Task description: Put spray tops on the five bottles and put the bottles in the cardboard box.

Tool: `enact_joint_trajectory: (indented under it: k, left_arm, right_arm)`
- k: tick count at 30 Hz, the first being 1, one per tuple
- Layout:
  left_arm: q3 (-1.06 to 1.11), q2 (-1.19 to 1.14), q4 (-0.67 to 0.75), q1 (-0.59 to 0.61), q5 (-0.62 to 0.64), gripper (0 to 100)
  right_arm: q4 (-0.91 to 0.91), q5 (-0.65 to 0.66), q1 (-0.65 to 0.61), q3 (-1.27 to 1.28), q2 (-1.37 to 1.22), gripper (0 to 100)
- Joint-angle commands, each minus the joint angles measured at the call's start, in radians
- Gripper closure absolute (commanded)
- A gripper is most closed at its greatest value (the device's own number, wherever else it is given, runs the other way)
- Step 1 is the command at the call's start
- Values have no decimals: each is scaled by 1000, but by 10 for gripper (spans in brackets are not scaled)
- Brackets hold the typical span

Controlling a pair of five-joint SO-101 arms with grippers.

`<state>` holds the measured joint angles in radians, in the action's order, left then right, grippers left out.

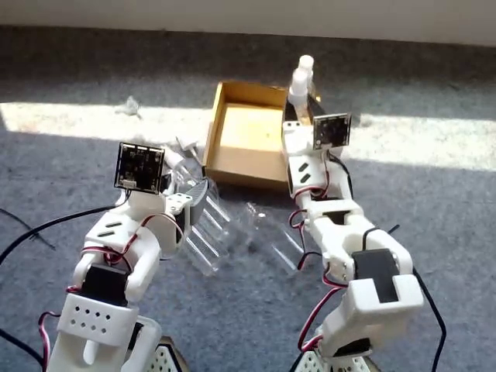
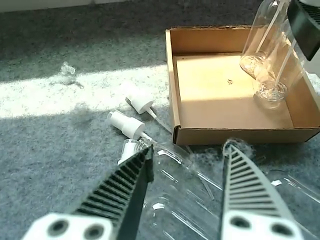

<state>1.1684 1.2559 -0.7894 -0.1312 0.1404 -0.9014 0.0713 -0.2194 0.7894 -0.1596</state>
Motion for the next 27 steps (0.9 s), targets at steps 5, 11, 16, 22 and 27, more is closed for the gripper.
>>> enact_joint_trajectory:
  k: [5, 11, 16, 22, 27]
  left_arm:
    - [-7, 10, 18, 5, -6, 790]
    - [-7, 10, 17, 5, -6, 790]
    - [-7, 10, 17, 5, -6, 790]
    - [-7, 10, 15, 5, -6, 790]
    - [-7, 10, 15, 5, -6, 790]
  right_arm:
    - [-25, -9, 10, -64, -1, 995]
    - [-24, -9, 33, -61, -2, 995]
    - [-24, -9, 33, -64, -19, 995]
    - [-24, -9, 35, -122, -87, 995]
    - [-24, -9, 35, -137, -96, 995]
